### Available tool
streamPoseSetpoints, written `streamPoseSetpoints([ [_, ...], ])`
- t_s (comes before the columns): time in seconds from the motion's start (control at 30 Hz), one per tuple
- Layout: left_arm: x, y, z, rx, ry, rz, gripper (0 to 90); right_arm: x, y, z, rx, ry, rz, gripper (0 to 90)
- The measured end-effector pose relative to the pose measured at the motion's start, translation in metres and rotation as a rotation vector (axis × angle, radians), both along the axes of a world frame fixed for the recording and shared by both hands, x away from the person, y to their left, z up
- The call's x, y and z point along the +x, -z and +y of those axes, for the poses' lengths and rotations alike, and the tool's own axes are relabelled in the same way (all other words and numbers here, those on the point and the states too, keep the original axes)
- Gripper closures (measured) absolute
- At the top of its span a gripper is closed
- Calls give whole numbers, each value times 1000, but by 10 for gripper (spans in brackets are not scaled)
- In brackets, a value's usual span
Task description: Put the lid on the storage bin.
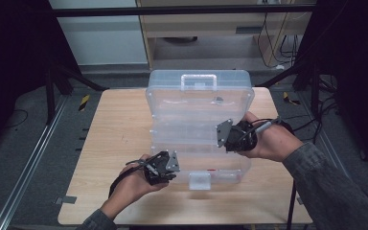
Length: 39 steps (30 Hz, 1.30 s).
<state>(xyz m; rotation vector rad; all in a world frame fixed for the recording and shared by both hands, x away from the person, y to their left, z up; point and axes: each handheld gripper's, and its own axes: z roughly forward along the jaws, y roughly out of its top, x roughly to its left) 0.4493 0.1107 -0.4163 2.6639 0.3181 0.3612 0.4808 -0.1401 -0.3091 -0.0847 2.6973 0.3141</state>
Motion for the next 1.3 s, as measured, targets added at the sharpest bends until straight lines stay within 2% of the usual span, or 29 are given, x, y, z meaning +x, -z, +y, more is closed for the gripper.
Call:
streamPoseSetpoints([
  [0.07, -1, -1, 0, -16, -10, -7, 723, 0, 0, 0, 3, -1, 3, 836],
  [0.1, -1, -5, 1, -27, 0, -13, 681, 1, 0, -1, 4, -1, 5, 835],
  [0.13, -1, -5, 1, -27, 0, -13, 673, 1, 0, -1, 4, -1, 4, 835],
  [0.17, 0, -10, 3, -20, 32, -39, 670, 1, 0, -1, 3, -2, 4, 835],
  [0.23, 0, -12, 5, -28, 33, -40, 668, 1, 0, -1, 5, -3, 5, 835],
  [0.3, -2, -17, 8, -55, 33, -41, 666, 1, 0, -1, 5, 0, 7, 834],
  [0.37, -6, -27, 13, -114, 35, -25, 662, 1, 0, -2, 8, -2, 6, 832],
  [0.4, -6, -27, 13, -114, 35, -25, 664, 1, 0, -2, 8, -2, 6, 832],
  [0.43, -10, -34, 16, -142, 39, -26, 669, 1, 0, -2, 9, -2, 3, 831],
  [0.53, -13, -42, 19, -166, 39, -32, 748, 1, 0, -2, 13, -2, 2, 829],
  [0.57, -15, -52, 24, -201, 30, -31, 773, 0, 0, -2, 14, -1, 2, 828],
  [0.6, -15, -52, 24, -201, 30, -31, 795, 0, 0, -2, 14, -1, 2, 828],
  [0.63, -15, -62, 30, -239, 14, -27, 812, 0, 1, -2, 14, 1, 2, 827],
  [0.67, -15, -62, 30, -239, 14, -27, 831, 0, 1, -2, 14, 1, 2, 827],
  [0.7, -13, -71, 36, -272, -9, -30, 847, 0, 1, -2, 12, 0, 1, 826],
  [0.77, -10, -79, 43, -297, -37, -37, 880, 0, 1, -2, 11, 1, 0, 824],
  [0.87, -4, -85, 50, -316, -62, -34, 892, 0, 1, -3, 16, 1, 0, 823],
  [0.9, 2, -91, 56, -349, -92, -27, 893, 0, 1, -3, 18, 1, 0, 821],
  [1.07, 17, -106, 70, -429, -162, -38, 894, -1, 2, -4, 23, 1, 2, 819],
  [1.2, 26, -115, 73, -446, -189, -46, 896, -2, 3, -4, 20, 0, 3, 818],
  [1.23, 31, -121, 73, -438, -198, -58, 896, -2, 3, -3, 18, 0, 3, 817],
  [1.3, 34, -124, 72, -427, -205, -68, 896, -3, 3, -3, 16, 1, 1, 817],
])
